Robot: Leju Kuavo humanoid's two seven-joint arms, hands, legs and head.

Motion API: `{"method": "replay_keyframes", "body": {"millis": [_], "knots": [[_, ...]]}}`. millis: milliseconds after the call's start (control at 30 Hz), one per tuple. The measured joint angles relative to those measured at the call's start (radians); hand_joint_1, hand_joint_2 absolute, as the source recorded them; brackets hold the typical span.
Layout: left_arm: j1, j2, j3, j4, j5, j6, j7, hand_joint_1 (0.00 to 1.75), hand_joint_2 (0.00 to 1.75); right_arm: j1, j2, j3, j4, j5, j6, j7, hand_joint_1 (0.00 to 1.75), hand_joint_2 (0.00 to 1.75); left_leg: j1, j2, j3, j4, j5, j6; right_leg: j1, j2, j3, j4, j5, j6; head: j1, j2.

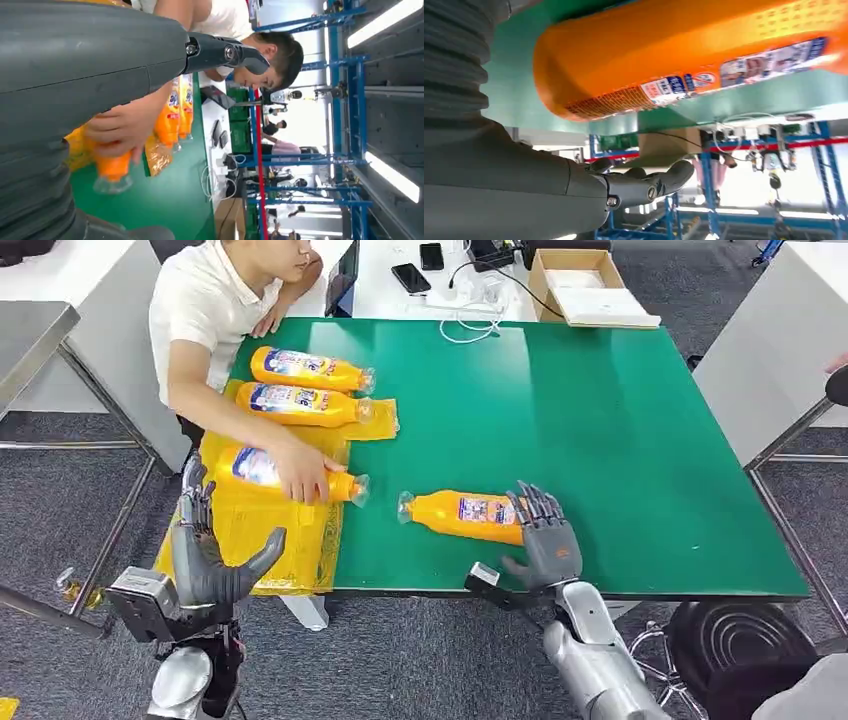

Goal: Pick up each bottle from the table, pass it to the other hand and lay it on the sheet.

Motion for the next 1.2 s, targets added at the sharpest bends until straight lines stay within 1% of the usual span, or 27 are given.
{"method": "replay_keyframes", "body": {"millis": [167,367,633,700,867,933,967,1067,1100,1200], "knots": [[-0.008,0.003,-0.009,0.012,-0.005,-0.002,0.025,0.00,1.75,-0.045,-0.010,0.022,0.068,0.036,0.025,0.088,0.00,1.75,0.000,0.000,0.000,0.000,0.000,0.000,0.000,0.000,0.000,0.000,0.000,0.000,0.000,0.000],[-0.011,0.011,-0.017,0.027,-0.008,-0.016,0.053,0.00,1.75,-0.078,-0.013,0.034,0.123,0.048,0.071,0.141,0.00,1.75,0.000,0.000,0.000,0.000,0.000,0.000,0.000,0.000,0.000,0.000,0.000,0.000,0.000,0.000],[-0.011,0.017,-0.027,0.039,-0.066,-0.018,0.087,0.00,1.75,-0.103,-0.009,0.044,0.142,0.087,0.101,0.316,0.00,1.75,0.000,0.000,0.000,0.000,0.000,0.000,0.000,0.000,0.000,0.000,0.000,0.000,0.000,0.000],[-0.011,0.017,-0.027,0.042,-0.071,-0.018,0.089,0.00,1.75,-0.108,-0.008,0.044,0.145,0.095,0.107,0.344,0.00,1.75,0.000,0.000,0.000,0.000,0.000,0.000,0.000,0.000,0.000,0.000,0.000,0.000,0.000,0.000],[-0.011,0.017,-0.027,0.043,-0.078,-0.018,0.094,0.00,1.75,-0.116,-0.006,0.045,0.153,0.098,0.123,0.362,0.00,1.75,0.000,0.000,0.001,0.000,0.000,0.000,0.000,0.000,0.001,0.000,0.000,0.000,0.000,0.000],[-0.013,0.017,-0.028,0.047,-0.080,-0.021,0.101,0.00,1.75,-0.119,-0.006,0.045,0.156,0.080,0.145,0.351,0.00,1.75,0.000,0.000,0.001,0.000,0.000,0.000,0.000,0.000,0.001,0.000,0.000,0.000,0.000,0.000],[-0.015,0.017,-0.029,0.051,-0.079,-0.028,0.105,0.00,1.75,-0.122,-0.006,0.045,0.157,0.070,0.156,0.332,0.00,1.75,0.000,0.000,0.001,0.000,0.000,0.000,0.000,0.000,0.001,0.000,0.000,0.000,0.000,0.000],[-0.031,0.016,-0.031,0.067,-0.002,-0.083,0.123,0.00,1.75,-0.132,-0.007,0.043,0.166,0.033,0.214,0.200,0.00,1.75,0.000,0.000,0.001,0.000,0.000,0.000,0.000,0.000,0.001,0.000,0.000,0.000,0.000,0.000],[-0.036,0.016,-0.033,0.071,0.019,-0.093,0.125,0.00,1.75,-0.139,-0.005,0.040,0.171,0.019,0.235,0.178,0.00,1.75,0.000,0.001,0.001,0.000,0.000,0.000,0.000,0.000,0.001,0.000,0.000,0.000,0.000,0.000],[-0.051,0.011,-0.037,0.082,0.037,-0.105,0.128,0.00,1.75,-0.153,0.004,0.037,0.182,0.005,0.268,0.170,0.00,1.75,0.000,0.002,0.002,0.000,0.000,0.000,0.000,0.001,0.001,0.000,0.000,0.000,0.000,0.000]]}}
